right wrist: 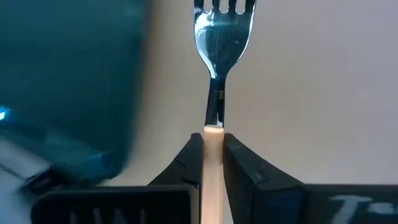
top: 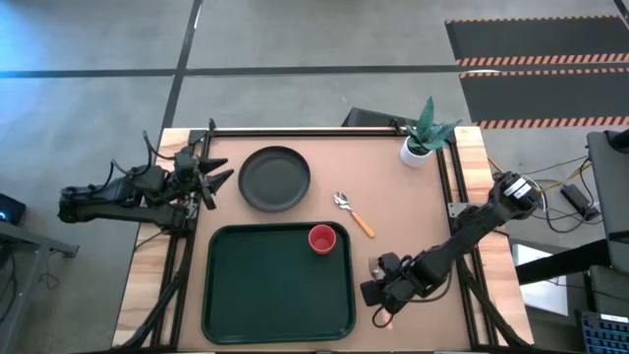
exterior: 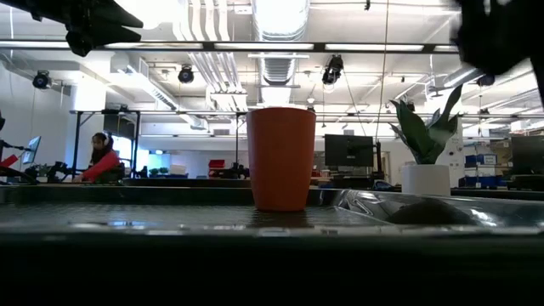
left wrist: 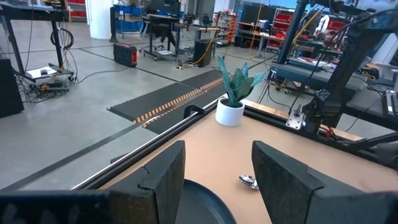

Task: Pick and place plate/cup/fork/spoon on tray
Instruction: Put the light orange fork on the bottom right of the black tray

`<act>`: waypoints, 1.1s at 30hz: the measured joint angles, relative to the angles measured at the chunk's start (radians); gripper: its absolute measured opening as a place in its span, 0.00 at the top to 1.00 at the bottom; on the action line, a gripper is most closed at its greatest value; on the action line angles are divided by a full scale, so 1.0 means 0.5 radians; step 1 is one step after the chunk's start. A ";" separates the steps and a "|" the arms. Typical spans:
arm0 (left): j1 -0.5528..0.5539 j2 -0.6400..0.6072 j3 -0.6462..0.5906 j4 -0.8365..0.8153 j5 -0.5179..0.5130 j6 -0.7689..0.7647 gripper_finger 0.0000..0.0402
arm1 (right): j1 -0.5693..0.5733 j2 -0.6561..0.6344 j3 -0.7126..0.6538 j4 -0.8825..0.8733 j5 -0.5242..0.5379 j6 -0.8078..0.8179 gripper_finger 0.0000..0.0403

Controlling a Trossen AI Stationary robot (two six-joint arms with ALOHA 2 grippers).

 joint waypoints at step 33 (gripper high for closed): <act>0.000 -0.048 0.013 -0.001 -0.001 0.112 0.58 | -0.258 0.752 0.618 0.565 0.303 -0.067 0.94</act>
